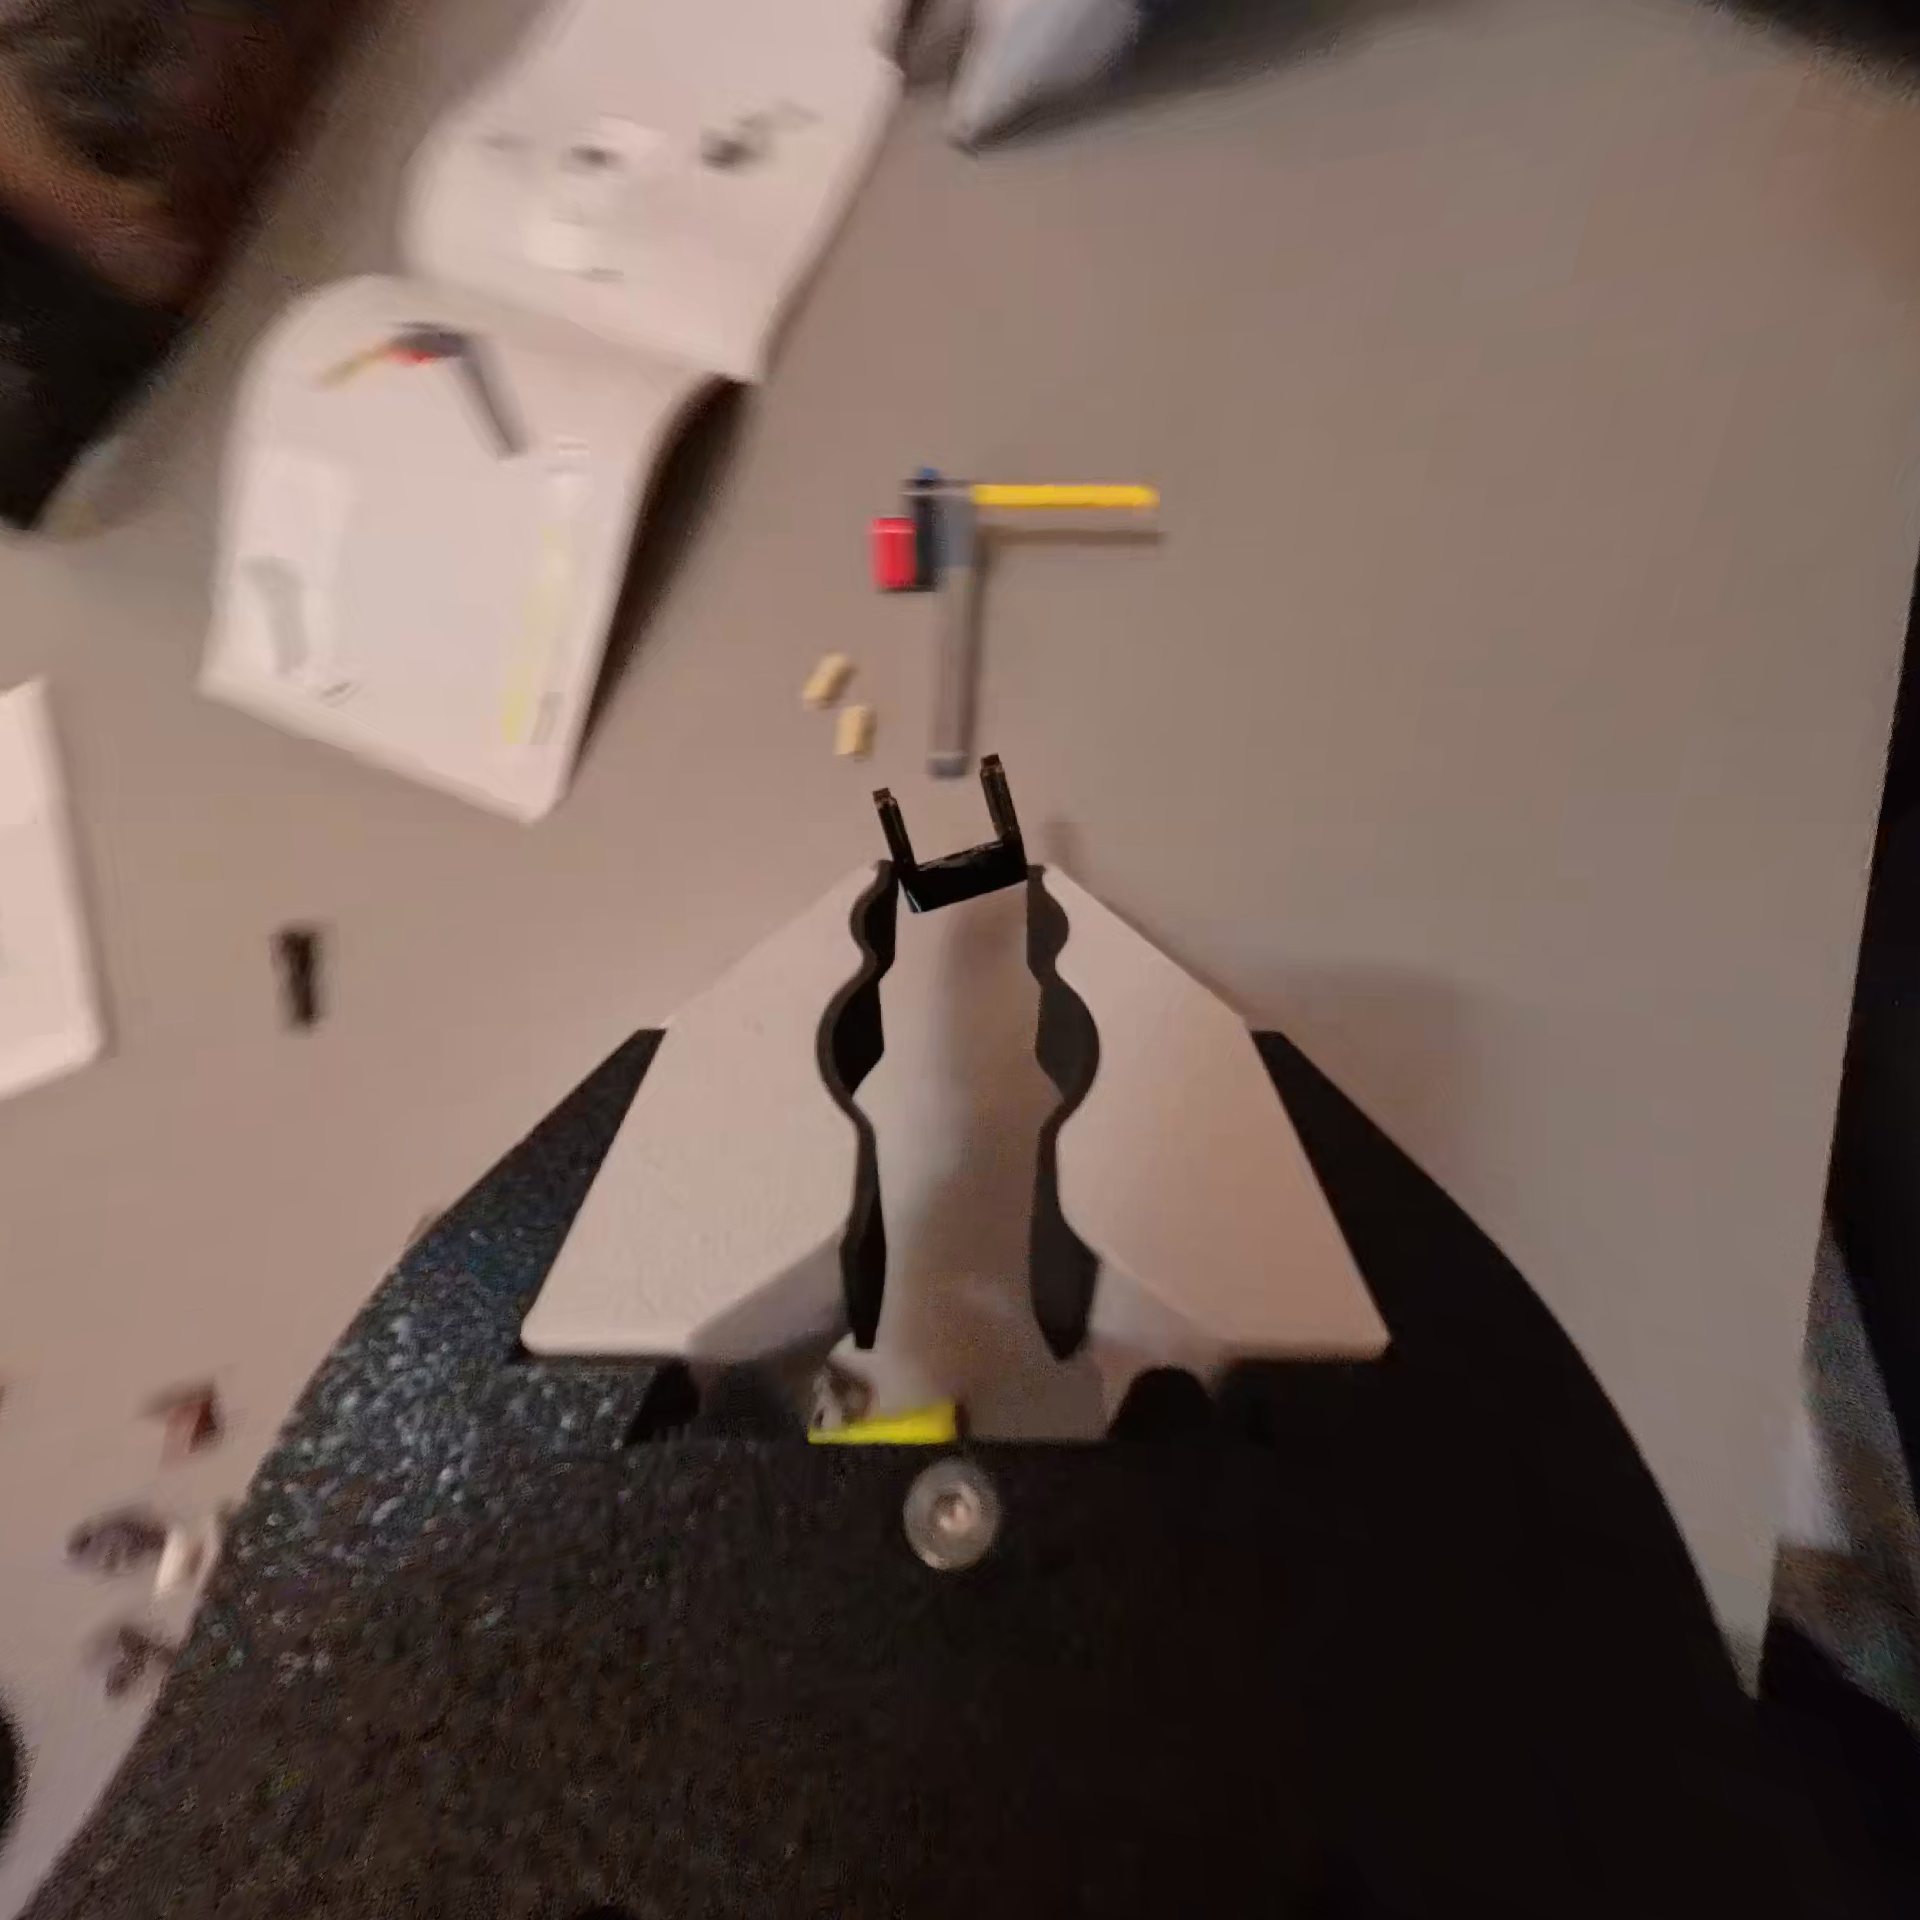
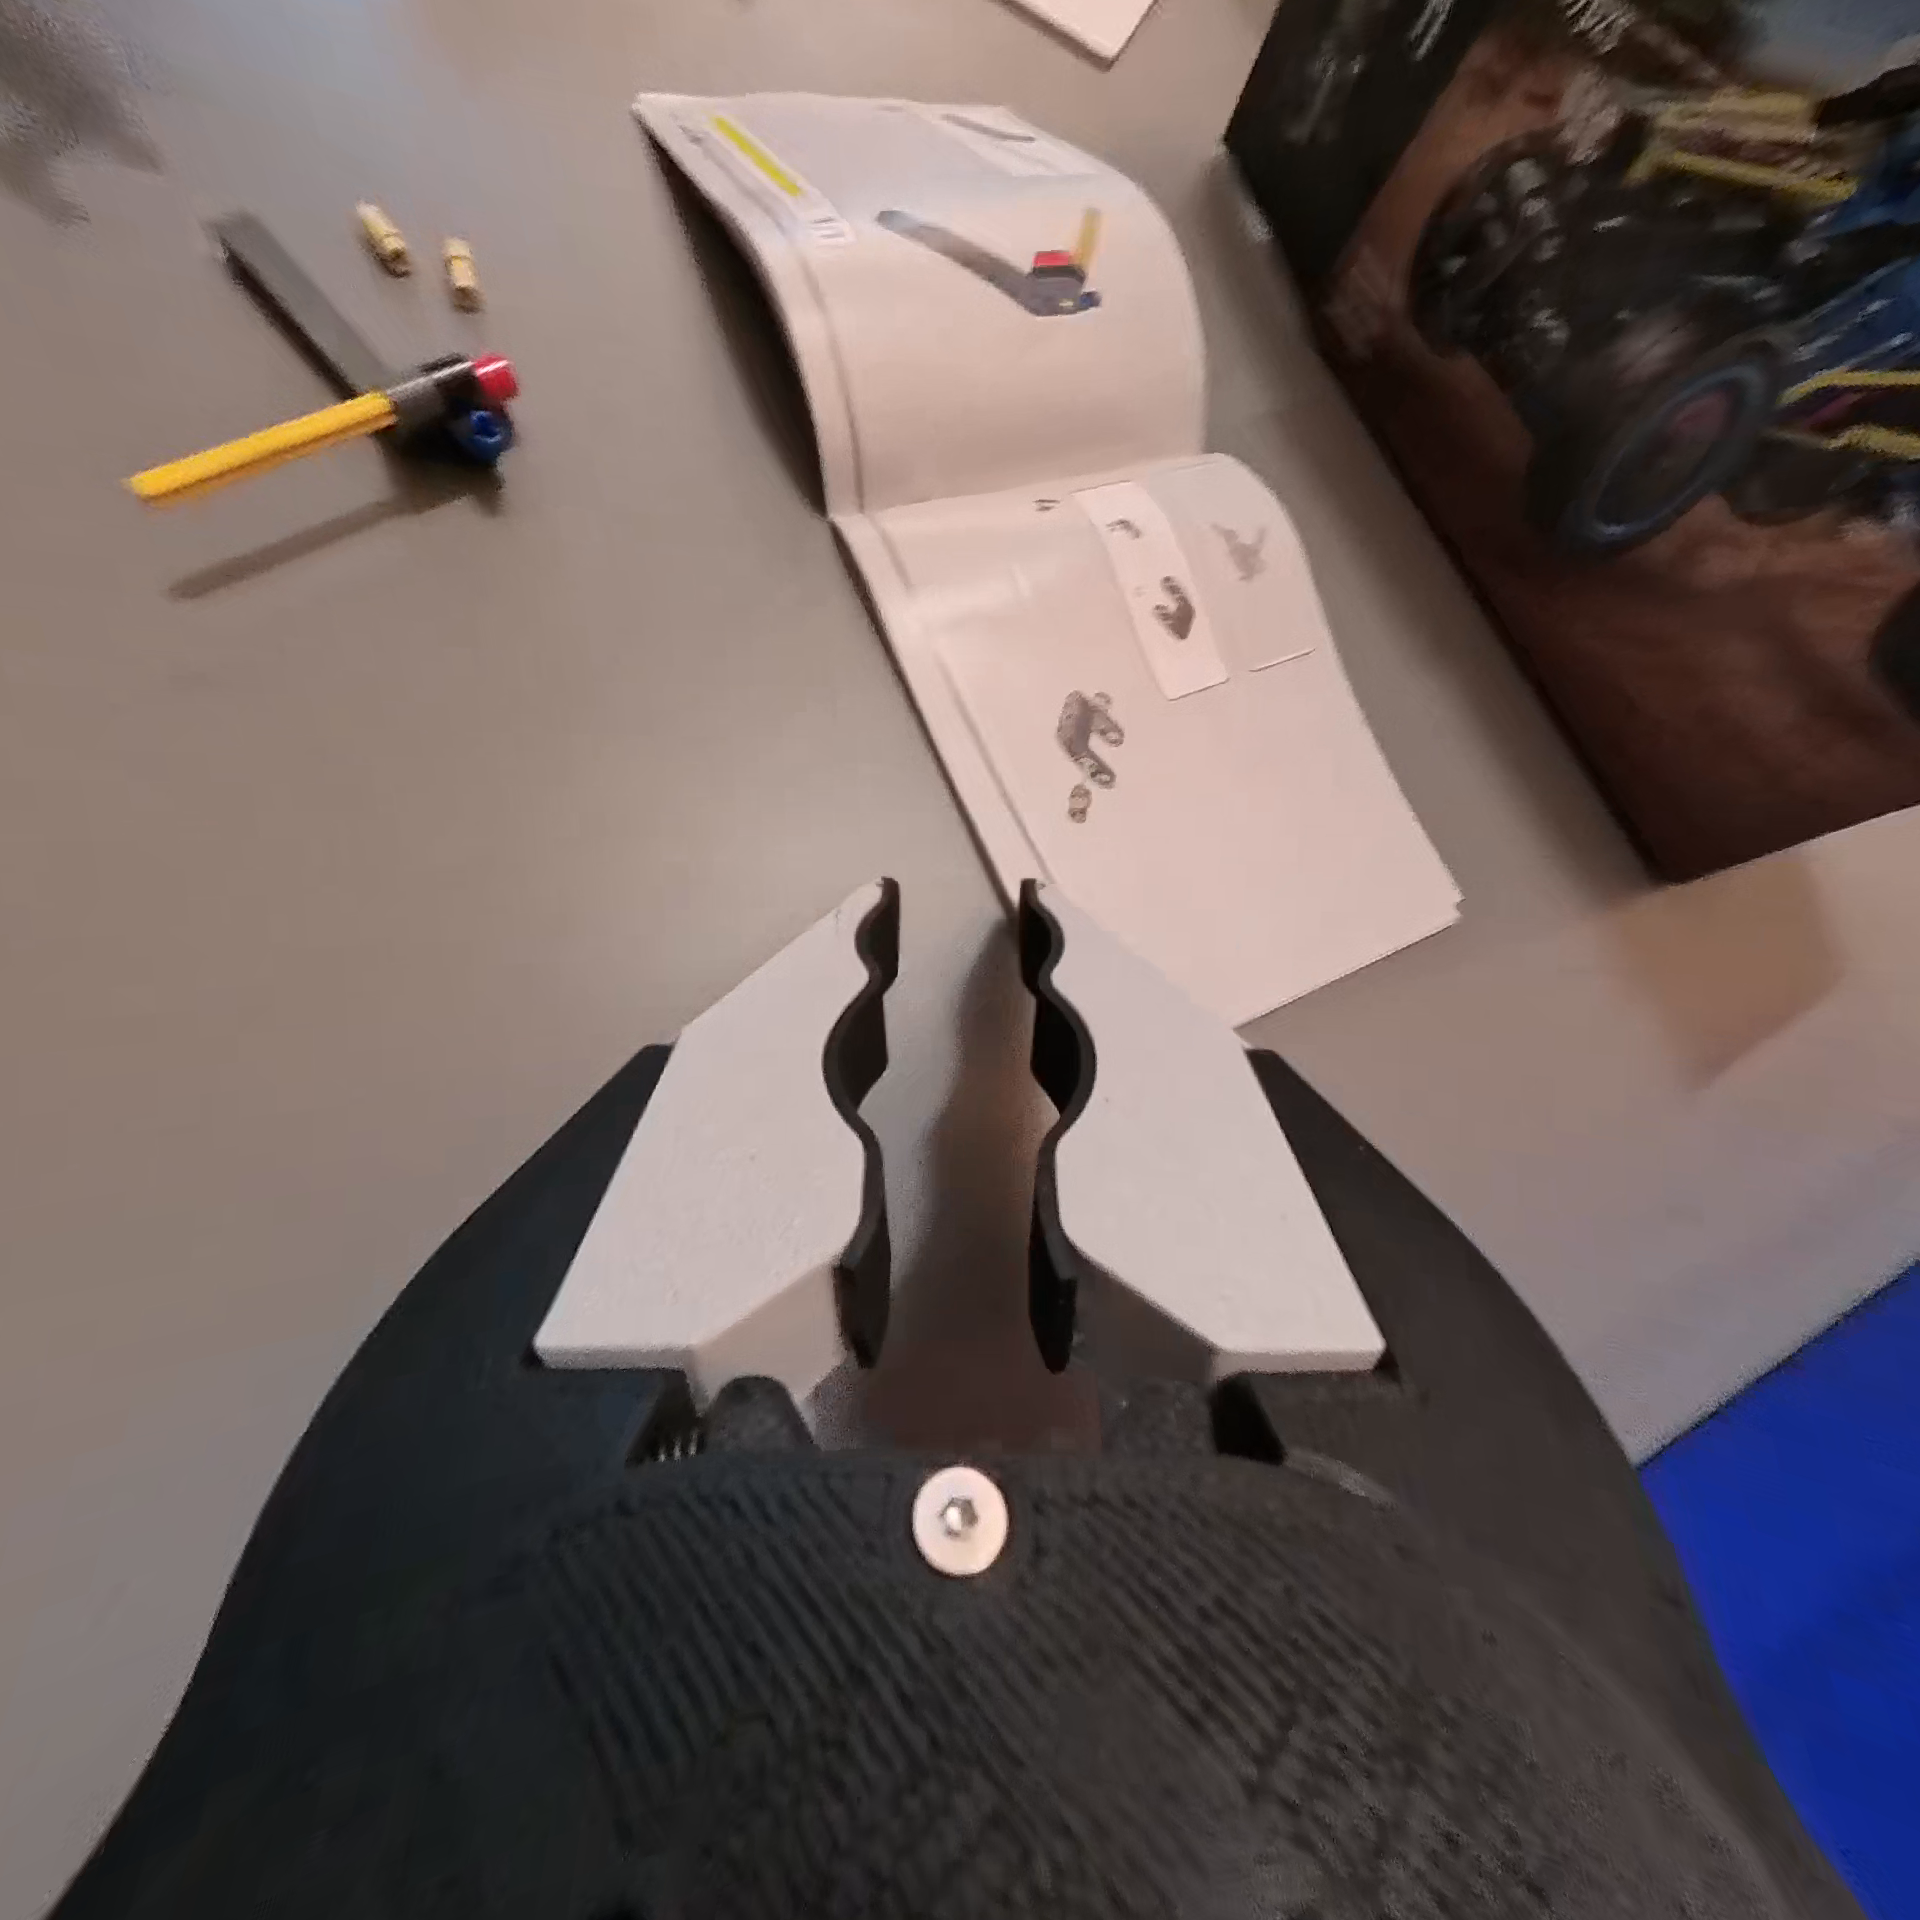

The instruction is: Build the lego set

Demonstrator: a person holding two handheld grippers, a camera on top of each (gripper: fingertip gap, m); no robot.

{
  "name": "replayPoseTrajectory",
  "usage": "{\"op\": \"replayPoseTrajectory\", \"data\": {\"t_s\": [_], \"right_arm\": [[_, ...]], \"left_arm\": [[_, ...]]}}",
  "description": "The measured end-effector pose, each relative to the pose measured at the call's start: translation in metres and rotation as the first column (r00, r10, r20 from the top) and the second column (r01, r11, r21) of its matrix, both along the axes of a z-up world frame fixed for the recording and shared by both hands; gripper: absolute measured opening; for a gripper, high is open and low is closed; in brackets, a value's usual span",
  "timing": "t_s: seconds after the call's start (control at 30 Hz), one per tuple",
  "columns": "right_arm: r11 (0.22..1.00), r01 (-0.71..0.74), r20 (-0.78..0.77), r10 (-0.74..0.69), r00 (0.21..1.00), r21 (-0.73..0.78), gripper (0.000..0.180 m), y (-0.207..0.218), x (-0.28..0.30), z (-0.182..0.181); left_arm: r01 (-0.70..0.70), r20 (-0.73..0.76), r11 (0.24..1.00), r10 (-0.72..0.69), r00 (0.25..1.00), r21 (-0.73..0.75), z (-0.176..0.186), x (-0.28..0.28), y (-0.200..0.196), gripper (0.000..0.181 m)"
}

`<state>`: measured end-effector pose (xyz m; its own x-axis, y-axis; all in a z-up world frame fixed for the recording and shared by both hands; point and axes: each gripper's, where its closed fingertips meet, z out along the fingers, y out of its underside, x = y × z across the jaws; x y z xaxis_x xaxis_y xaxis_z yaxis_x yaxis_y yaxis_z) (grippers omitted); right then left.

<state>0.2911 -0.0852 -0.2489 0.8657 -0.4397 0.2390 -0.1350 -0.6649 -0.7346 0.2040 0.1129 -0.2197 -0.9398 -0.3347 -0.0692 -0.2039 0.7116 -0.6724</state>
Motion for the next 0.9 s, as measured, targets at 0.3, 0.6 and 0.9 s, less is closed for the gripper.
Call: {"op": "replayPoseTrajectory", "data": {"t_s": [0.3,0.6,0.9], "right_arm": [[1.0,-0.023,-0.101,0.024,0.995,0.017,0.022,-0.015,-0.012,-0.001],[0.998,-0.032,-0.1,0.038,0.994,0.057,0.021,-0.008,-0.01,-0.002],[0.998,-0.028,-0.117,0.035,0.993,0.063,0.021,-0.008,-0.009,-0.003]], "left_arm": [[0.25,-0.09,0.957,-0.239,0.967,0.145,-0.033,-0.034,-0.059,0.023],[0.204,-0.086,0.967,-0.192,0.978,0.154,-0.036,-0.033,-0.062,0.024],[0.164,-0.078,0.98,-0.155,0.985,0.117,-0.035,-0.036,-0.06,0.024]]}}
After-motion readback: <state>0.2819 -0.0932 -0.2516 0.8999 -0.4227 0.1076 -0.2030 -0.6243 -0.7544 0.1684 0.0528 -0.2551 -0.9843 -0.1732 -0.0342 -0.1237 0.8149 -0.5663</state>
